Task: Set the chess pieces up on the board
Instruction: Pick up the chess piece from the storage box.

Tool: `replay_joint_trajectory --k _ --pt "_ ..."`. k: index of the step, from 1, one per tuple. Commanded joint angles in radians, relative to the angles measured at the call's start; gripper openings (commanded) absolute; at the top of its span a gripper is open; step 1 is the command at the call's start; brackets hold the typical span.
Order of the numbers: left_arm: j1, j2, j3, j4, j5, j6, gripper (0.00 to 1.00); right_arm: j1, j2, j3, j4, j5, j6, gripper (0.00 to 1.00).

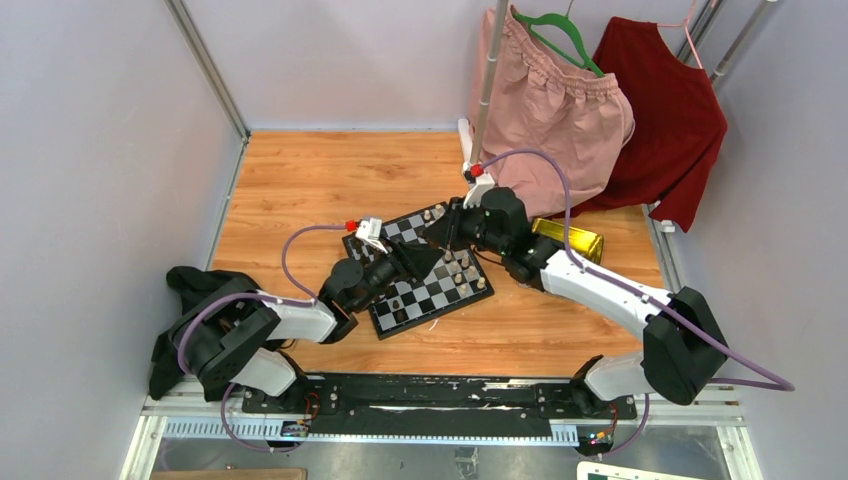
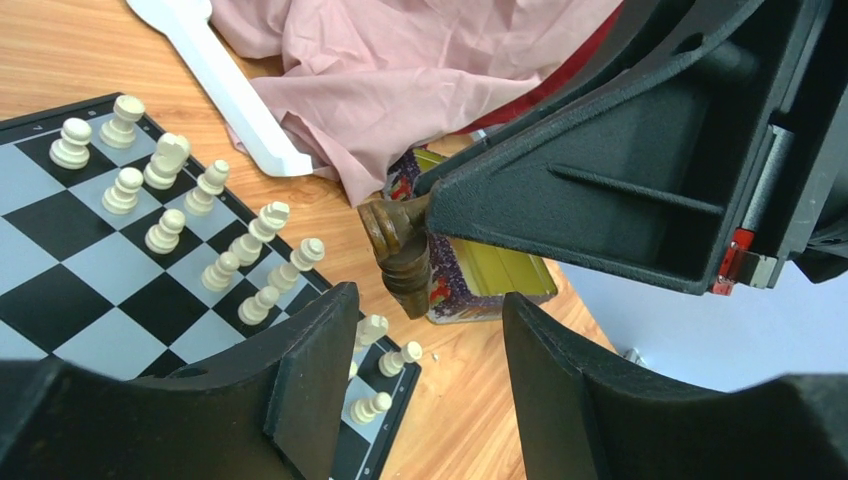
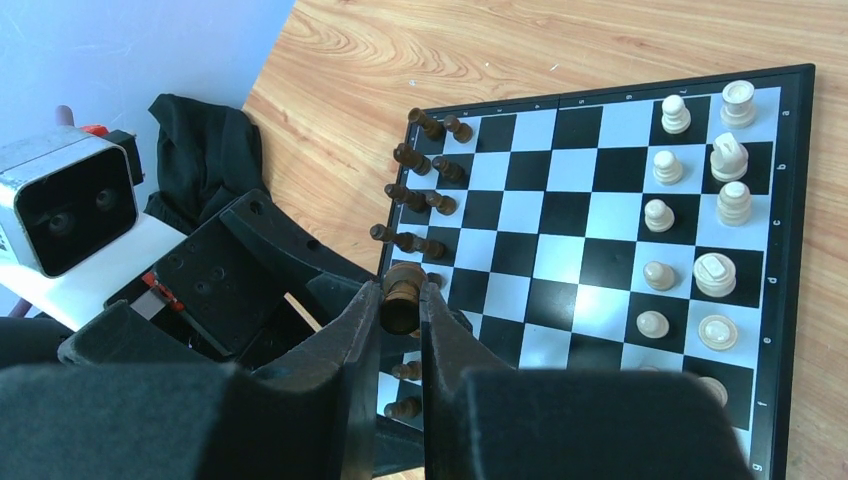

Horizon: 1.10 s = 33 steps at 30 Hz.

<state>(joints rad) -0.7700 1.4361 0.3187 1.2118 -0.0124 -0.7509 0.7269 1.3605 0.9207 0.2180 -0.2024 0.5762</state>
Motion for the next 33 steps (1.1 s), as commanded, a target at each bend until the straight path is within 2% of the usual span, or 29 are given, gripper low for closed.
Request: replay_joint_trajectory --k 1,17,20,25,33 --pt "-0.006 0.019 -0.008 0.060 -0.038 0.007 0.61 0.020 -0.023 -0.016 0.030 -0.009 0.015 0.00" --pt "-0.012 0.104 -0.017 0.191 -0.061 -0.013 0.59 0.022 -0.050 -0.061 0.093 -0.007 0.091 0.00" --pt "-0.014 0.121 -0.022 0.216 -0.067 -0.016 0.55 0.022 -0.051 -0.063 0.100 -0.012 0.099 0.00" --pt "-0.016 0.133 -0.025 0.252 -0.069 -0.021 0.39 0.021 -0.049 -0.071 0.109 -0.018 0.108 0.00" --pt "-0.017 0.124 -0.031 0.259 -0.083 -0.016 0.32 0.020 -0.051 -0.077 0.113 -0.019 0.108 0.00"
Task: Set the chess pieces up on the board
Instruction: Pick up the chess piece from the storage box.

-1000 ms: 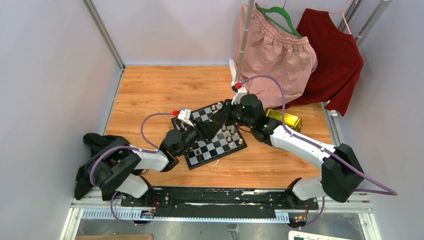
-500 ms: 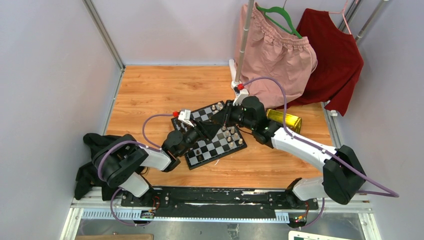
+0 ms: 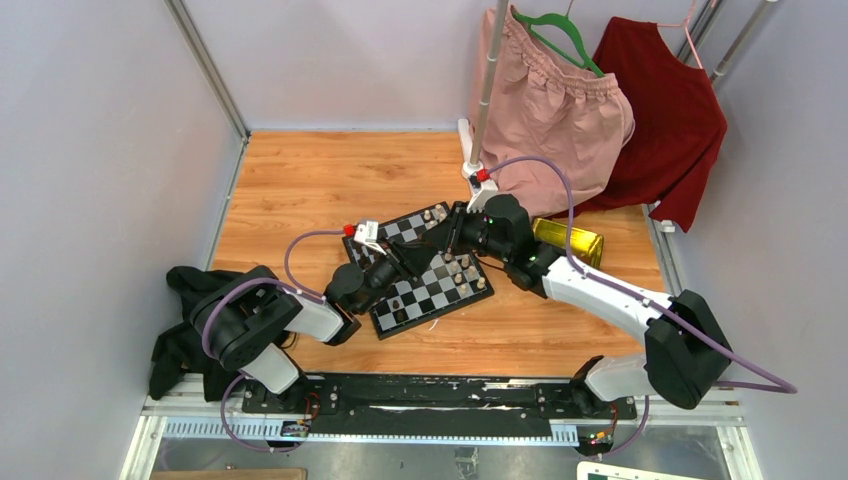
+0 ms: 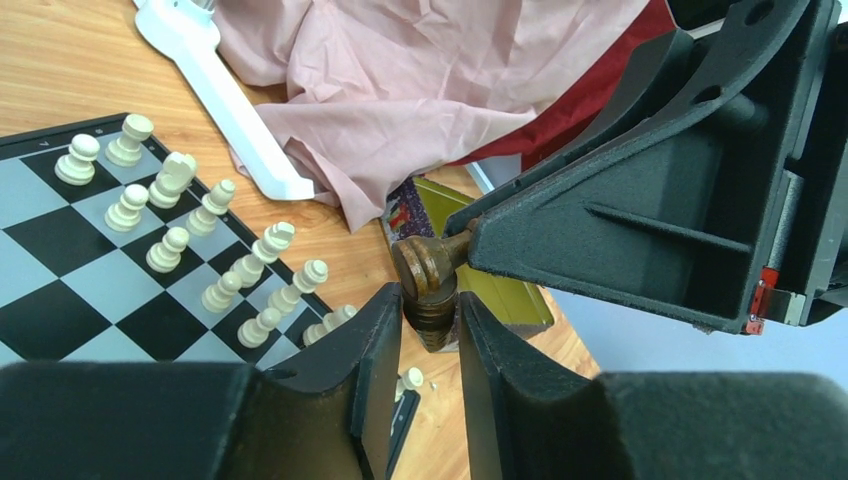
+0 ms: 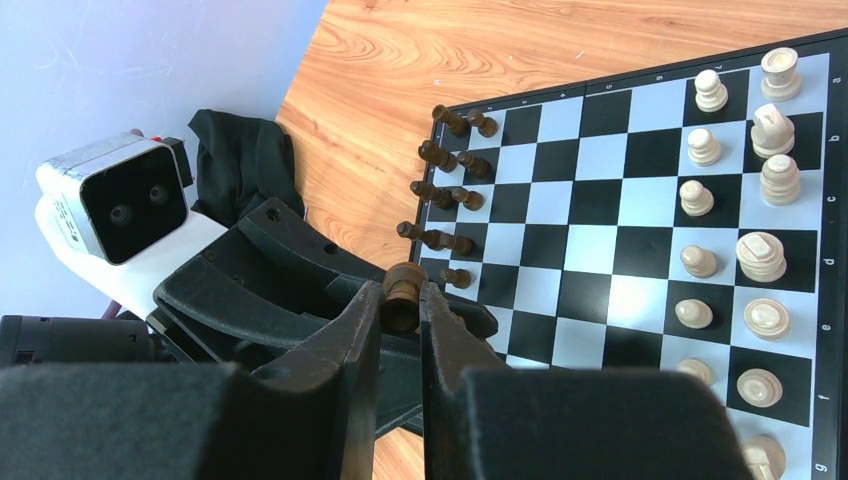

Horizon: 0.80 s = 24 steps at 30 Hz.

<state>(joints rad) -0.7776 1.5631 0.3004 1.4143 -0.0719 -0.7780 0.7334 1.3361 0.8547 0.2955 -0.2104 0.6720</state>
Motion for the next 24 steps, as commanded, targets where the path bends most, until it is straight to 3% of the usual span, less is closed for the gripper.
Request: replay_joint_trajectory --k 1,15,24 --pt "-0.009 -0.005 -0.013 0.056 -0.023 0.012 0.31 0.015 -0.026 -0.011 0.034 -0.010 0.011 0.00" --pt "-0.009 -0.036 -0.041 0.029 -0.014 0.028 0.17 0.015 -0.029 0.002 0.021 0.008 -0.001 0.00" --pt "-0.010 -0.205 -0.076 -0.162 -0.028 0.079 0.14 0.012 -0.023 0.049 -0.052 0.042 -0.080 0.00"
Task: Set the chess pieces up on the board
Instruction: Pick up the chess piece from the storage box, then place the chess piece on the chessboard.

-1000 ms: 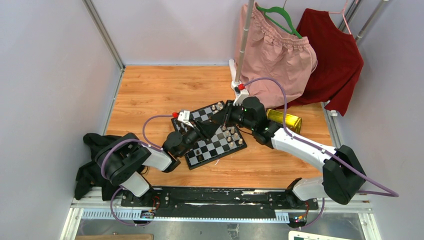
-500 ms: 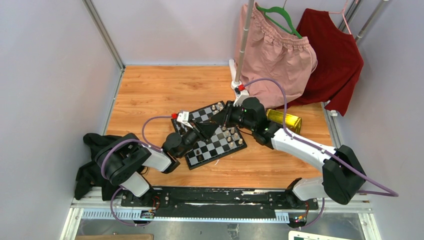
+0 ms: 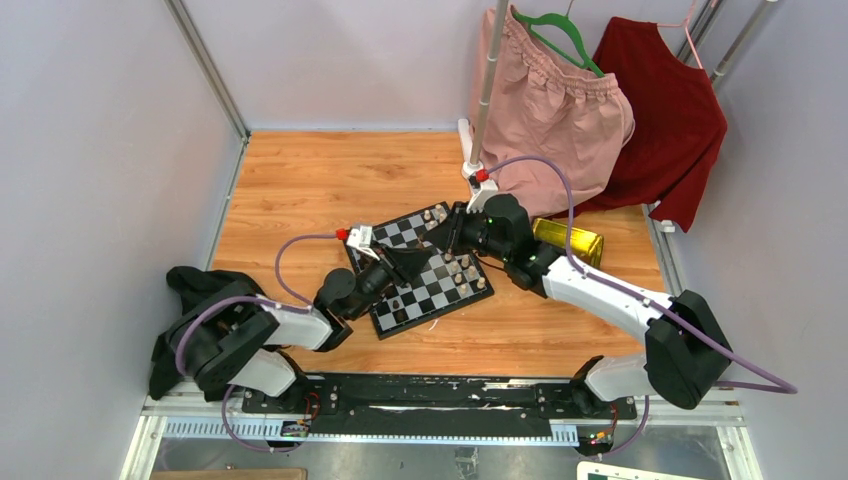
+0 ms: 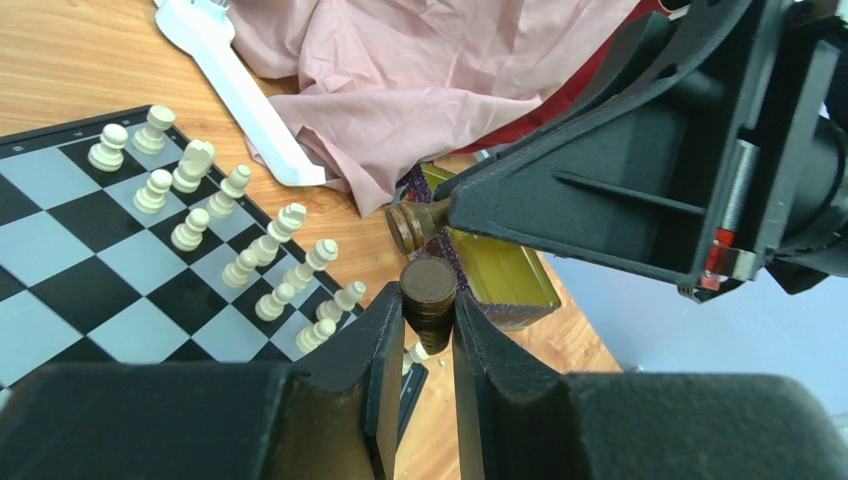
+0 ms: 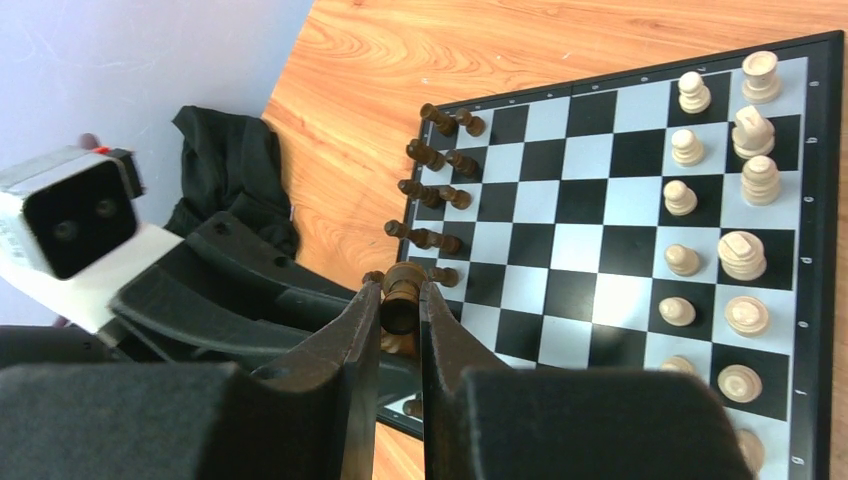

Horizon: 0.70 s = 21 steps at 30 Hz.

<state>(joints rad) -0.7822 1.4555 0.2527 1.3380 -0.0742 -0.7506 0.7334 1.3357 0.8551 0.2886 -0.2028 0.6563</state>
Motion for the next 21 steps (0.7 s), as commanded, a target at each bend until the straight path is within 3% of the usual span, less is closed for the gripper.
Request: replay_joint_trajectory --k 1,12,21 --pt "-0.005 -0.136 -0.035 -0.127 -0.031 0.061 0.13 0.012 -0.019 0.059 -0.064 0.039 -0.080 0.00" --pt "-0.006 -0.664 -0.097 -0.699 -0.124 0.147 0.11 0.042 0.008 0.107 -0.193 0.044 -0.180 0.00" --pt "-0.008 -1.012 -0.074 -1.083 -0.284 0.182 0.08 0.314 0.125 0.206 -0.430 0.253 -0.330 0.00"
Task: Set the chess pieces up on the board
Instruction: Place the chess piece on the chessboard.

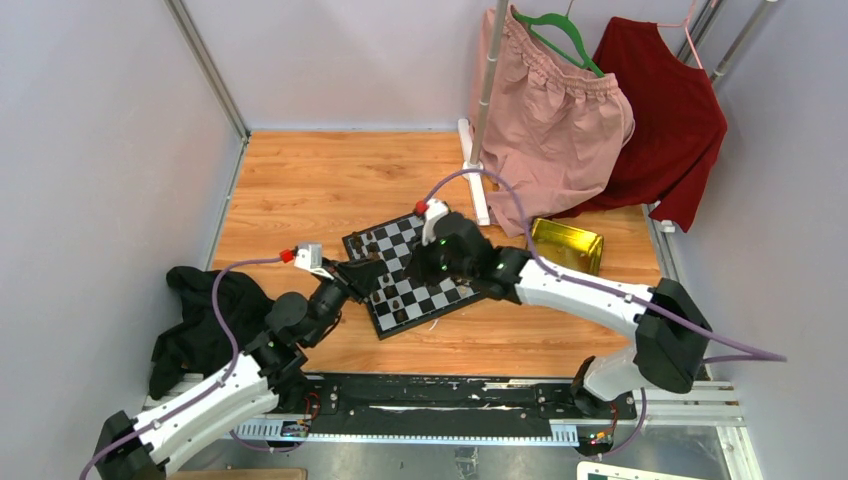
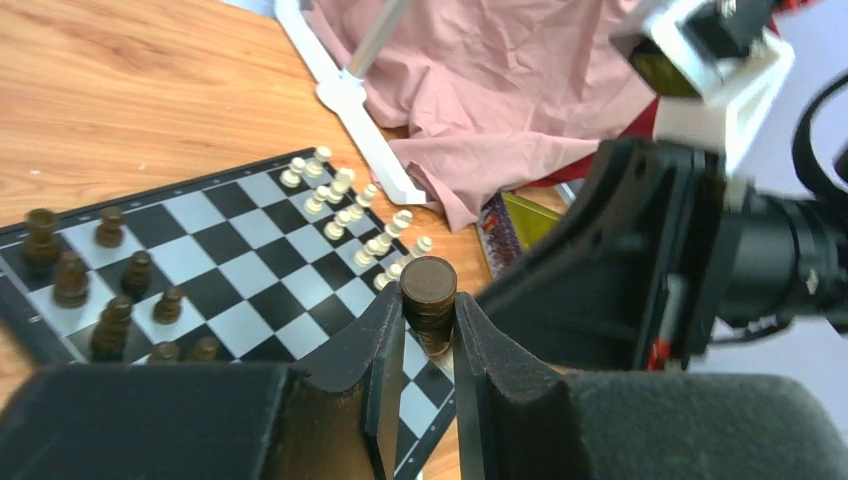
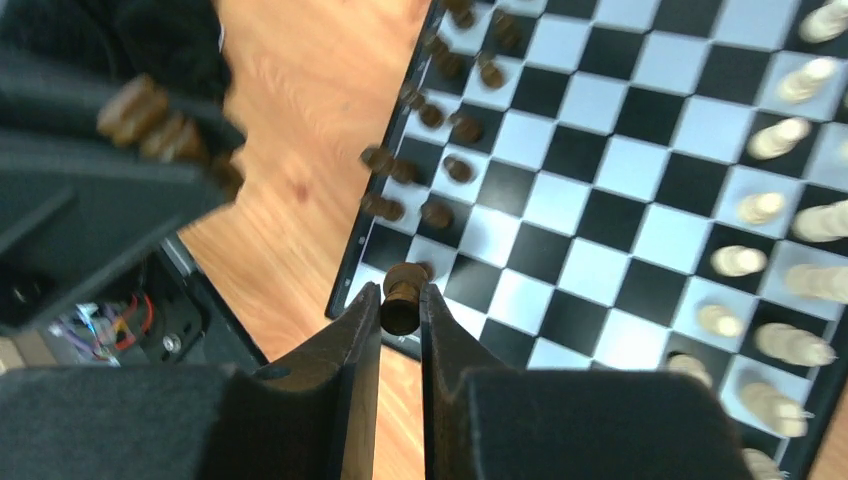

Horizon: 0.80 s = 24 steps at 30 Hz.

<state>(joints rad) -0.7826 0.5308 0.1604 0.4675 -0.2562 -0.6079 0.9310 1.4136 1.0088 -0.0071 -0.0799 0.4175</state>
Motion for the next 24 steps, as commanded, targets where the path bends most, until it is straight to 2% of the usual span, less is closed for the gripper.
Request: replay_joint_trajectory --k 1,3,9,24 --pt "-0.007 -0.103 0.027 -0.243 -0.115 0.042 0.07 0.146 0.062 0.061 -0.155 0.156 -0.101 0.00" --pt "-0.007 -0.127 0.046 -0.293 -0.143 0.043 0.05 0.214 0.089 0.073 -0.192 0.202 -0.112 0.00" --pt "-0.007 -0.159 0.089 -0.387 -0.224 0.008 0.03 0.314 0.119 0.080 -0.238 0.267 -0.117 0.00" --pt "-0.007 -0.316 0.148 -0.631 -0.428 -0.052 0.00 0.358 0.296 0.201 -0.236 0.257 -0.165 0.00"
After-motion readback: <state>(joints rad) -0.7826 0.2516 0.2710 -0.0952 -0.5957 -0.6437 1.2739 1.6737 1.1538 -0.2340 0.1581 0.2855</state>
